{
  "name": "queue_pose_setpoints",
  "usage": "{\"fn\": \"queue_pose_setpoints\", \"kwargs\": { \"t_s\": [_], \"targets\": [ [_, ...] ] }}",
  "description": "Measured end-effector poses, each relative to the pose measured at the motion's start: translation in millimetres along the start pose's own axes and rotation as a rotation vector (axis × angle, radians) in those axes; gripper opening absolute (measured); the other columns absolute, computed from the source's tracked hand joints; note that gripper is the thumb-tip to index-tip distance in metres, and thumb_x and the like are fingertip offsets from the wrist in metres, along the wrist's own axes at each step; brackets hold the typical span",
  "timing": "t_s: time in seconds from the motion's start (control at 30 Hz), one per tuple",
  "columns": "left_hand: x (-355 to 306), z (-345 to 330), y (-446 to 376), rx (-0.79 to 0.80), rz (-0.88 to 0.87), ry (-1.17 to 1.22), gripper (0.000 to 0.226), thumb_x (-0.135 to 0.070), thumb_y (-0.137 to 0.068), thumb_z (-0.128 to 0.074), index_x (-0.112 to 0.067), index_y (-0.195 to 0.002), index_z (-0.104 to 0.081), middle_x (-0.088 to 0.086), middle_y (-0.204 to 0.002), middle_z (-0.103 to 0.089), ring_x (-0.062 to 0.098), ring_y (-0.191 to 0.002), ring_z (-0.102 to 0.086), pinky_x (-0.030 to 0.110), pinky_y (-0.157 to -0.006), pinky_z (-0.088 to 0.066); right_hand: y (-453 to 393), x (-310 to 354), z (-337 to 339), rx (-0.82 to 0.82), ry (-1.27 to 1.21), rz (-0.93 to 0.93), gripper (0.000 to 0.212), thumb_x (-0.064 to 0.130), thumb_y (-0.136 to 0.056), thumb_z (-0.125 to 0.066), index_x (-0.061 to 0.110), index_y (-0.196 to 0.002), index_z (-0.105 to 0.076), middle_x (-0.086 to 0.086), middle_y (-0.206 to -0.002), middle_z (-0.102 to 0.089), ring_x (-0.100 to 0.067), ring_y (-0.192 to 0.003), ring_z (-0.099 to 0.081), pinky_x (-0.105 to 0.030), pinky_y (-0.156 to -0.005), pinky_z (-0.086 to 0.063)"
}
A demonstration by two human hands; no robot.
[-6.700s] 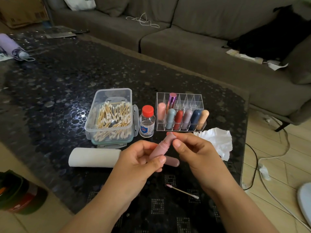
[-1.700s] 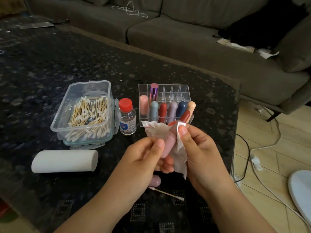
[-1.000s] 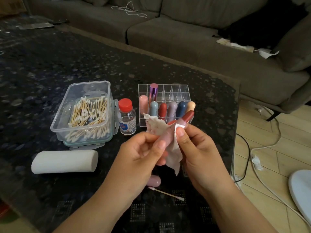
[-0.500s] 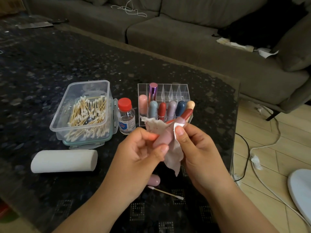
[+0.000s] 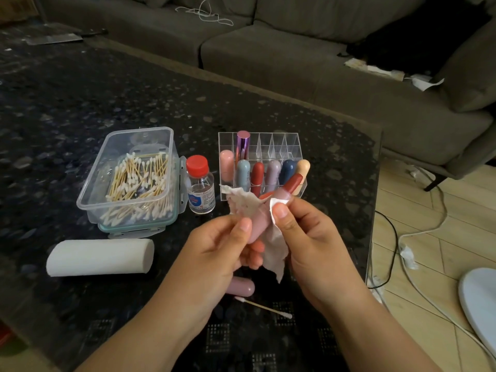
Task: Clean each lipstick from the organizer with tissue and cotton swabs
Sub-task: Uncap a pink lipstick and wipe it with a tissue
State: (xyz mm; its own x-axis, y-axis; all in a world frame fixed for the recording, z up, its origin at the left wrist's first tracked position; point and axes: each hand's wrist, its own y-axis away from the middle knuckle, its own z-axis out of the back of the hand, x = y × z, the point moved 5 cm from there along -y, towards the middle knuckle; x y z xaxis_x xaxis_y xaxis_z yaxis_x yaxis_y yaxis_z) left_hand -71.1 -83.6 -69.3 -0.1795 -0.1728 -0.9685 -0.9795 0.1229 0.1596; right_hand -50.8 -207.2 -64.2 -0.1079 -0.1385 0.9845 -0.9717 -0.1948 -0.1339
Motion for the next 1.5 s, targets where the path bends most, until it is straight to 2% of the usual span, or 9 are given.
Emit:
{"fn": "queue_pose_setpoints", "kwargs": {
  "t_s": [0.1,0.2,0.37,0.5,0.8,1.0,1.13,1.3,1.5],
  "targets": [
    [-4.3,3.5,-0.9,-0.044,-0.075,-0.032,0.015,-0.043,-0.072,-0.074,-0.029,-0.076,-0.069,-0.007,-0.069,-0.064,0.006,-0.068,-0.062,0.037,-0.048,-0.055,0.0,-1.4,1.6,-0.043,0.072,0.023,0.027,0.032,-0.093,-0.050,0.011,-0.095,-0.068,-0.008,-0.089,-0.071,-0.027,-0.088,-0.066,-0.042,-0.088,-0.052],
    [-5.4,4.0,0.3,-0.082,-0.095,-0.015,0.013,-0.027,-0.061,-0.072,-0.030,-0.070,-0.064,-0.009,-0.074,-0.065,0.005,-0.072,-0.064,0.057,-0.045,-0.053,0.4,-3.3,-1.9,-0.034,0.099,0.003,0.028,0.030,-0.093,-0.050,0.010,-0.099,-0.068,-0.010,-0.098,-0.071,-0.026,-0.098,-0.066,-0.041,-0.092,-0.052],
    [0.5,3.1,-1.5,-0.036,-0.022,-0.024,0.016,-0.032,-0.067,-0.072,-0.032,-0.082,-0.066,-0.005,-0.084,-0.069,0.010,-0.080,-0.067,0.059,-0.056,-0.055,0.2,-0.8,0.9,-0.083,0.112,0.015,0.031,0.031,-0.093,-0.050,0.007,-0.094,-0.068,-0.021,-0.094,-0.068,-0.040,-0.094,-0.062,-0.050,-0.089,-0.051],
    [2.7,1.1,-1.9,0.038,0.041,-0.016,0.026,-0.053,-0.075,-0.067,-0.028,-0.077,-0.070,-0.001,-0.074,-0.068,0.013,-0.070,-0.063,0.041,-0.059,-0.055,2.5,2.1,0.3,-0.081,0.086,0.014,0.033,0.031,-0.095,-0.051,0.002,-0.089,-0.065,-0.018,-0.078,-0.066,-0.023,-0.070,-0.061,-0.028,-0.071,-0.054],
    [-3.5,6.8,-2.5,-0.050,-0.062,-0.036,0.019,-0.027,-0.060,-0.077,-0.026,-0.069,-0.060,0.002,-0.076,-0.061,0.011,-0.069,-0.060,0.058,-0.046,-0.053,4.3,-2.0,-6.7,-0.094,0.098,0.005,0.032,0.029,-0.090,-0.051,0.000,-0.096,-0.066,-0.025,-0.094,-0.065,-0.038,-0.087,-0.062,-0.039,-0.082,-0.052],
    [0.7,10.4,-6.6,0.033,0.013,-0.027,0.023,-0.043,-0.070,-0.074,-0.029,-0.088,-0.073,0.004,-0.091,-0.071,0.015,-0.087,-0.069,0.048,-0.058,-0.057,5.5,0.8,-1.9,-0.124,0.116,-0.014,0.032,0.032,-0.091,-0.052,0.005,-0.094,-0.067,-0.021,-0.091,-0.068,-0.036,-0.087,-0.063,-0.037,-0.079,-0.053],
    [-1.1,10.0,-5.1,0.050,-0.013,-0.057,0.028,-0.036,-0.066,-0.067,-0.027,-0.091,-0.074,0.002,-0.084,-0.072,0.021,-0.081,-0.071,0.050,-0.055,-0.057,8.5,-0.2,-5.8,-0.134,0.089,-0.043,0.027,0.029,-0.092,-0.055,0.007,-0.095,-0.070,-0.013,-0.091,-0.072,-0.027,-0.088,-0.068,-0.031,-0.079,-0.054],
    [-0.3,7.5,-6.2,0.000,-0.111,-0.146,0.023,-0.029,-0.069,-0.067,-0.026,-0.091,-0.074,0.004,-0.087,-0.070,0.013,-0.079,-0.069,0.030,-0.052,-0.055,10.8,-3.7,-4.7,-0.236,0.047,-0.122,0.029,0.035,-0.078,-0.062,0.009,-0.082,-0.074,-0.018,-0.079,-0.070,-0.021,-0.071,-0.063,-0.025,-0.067,-0.053],
    [5.9,6.8,-9.9,-0.057,-0.005,-0.169,0.014,-0.012,-0.083,-0.068,-0.025,-0.085,-0.072,0.002,-0.085,-0.071,0.018,-0.080,-0.070,0.051,-0.052,-0.057,13.6,-1.7,-0.2,-0.399,0.212,-0.041,0.025,0.033,-0.080,-0.064,0.012,-0.069,-0.070,-0.002,-0.058,-0.064,-0.008,-0.055,-0.053,-0.021,-0.055,-0.046]
  ]
}}
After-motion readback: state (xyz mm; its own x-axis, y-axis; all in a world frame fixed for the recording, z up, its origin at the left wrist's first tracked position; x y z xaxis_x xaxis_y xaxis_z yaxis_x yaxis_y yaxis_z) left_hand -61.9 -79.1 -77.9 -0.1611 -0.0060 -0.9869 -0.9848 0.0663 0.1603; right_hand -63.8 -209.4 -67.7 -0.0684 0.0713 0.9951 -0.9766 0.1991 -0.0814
